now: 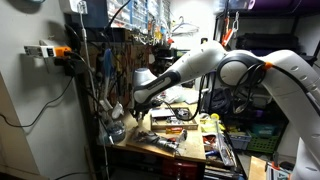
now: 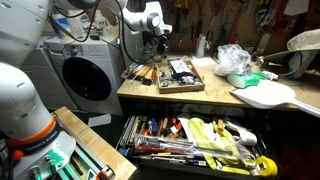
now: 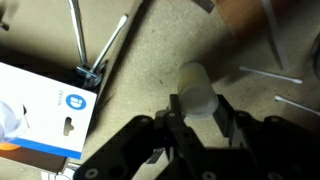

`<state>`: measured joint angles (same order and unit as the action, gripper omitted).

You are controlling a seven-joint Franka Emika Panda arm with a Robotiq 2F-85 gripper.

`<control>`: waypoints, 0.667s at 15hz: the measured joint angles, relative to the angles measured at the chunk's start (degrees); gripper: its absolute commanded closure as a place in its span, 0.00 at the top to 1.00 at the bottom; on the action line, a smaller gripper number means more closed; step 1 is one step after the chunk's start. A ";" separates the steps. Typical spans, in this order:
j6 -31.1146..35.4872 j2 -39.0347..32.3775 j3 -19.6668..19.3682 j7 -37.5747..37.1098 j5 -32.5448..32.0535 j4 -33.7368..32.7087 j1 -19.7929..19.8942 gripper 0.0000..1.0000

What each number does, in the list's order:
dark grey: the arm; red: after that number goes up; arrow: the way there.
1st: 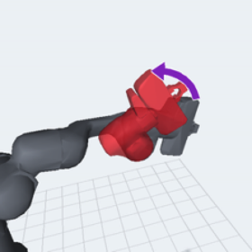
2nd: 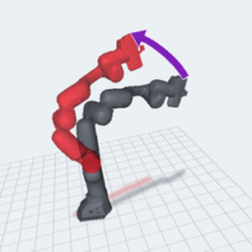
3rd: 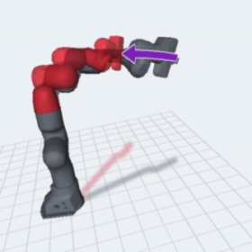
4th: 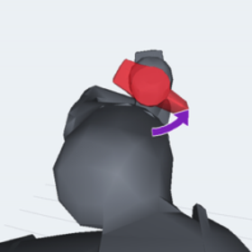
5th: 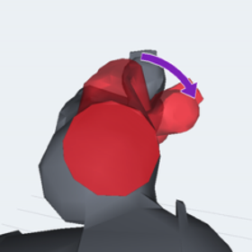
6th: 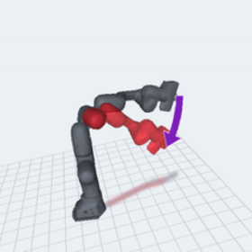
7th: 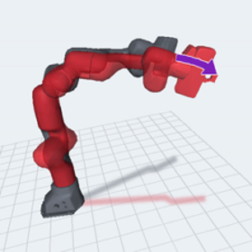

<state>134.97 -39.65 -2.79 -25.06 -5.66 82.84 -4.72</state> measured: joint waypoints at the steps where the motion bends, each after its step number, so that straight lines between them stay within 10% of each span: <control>1: -0.07 0.06 -0.13 -0.03 0.00 -0.16 -0.11 0.10; 10: -2.69 11.06 -2.96 0.35 -0.02 10.41 0.11 0.10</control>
<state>132.28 -28.59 -5.74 -24.70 -5.69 93.26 -4.61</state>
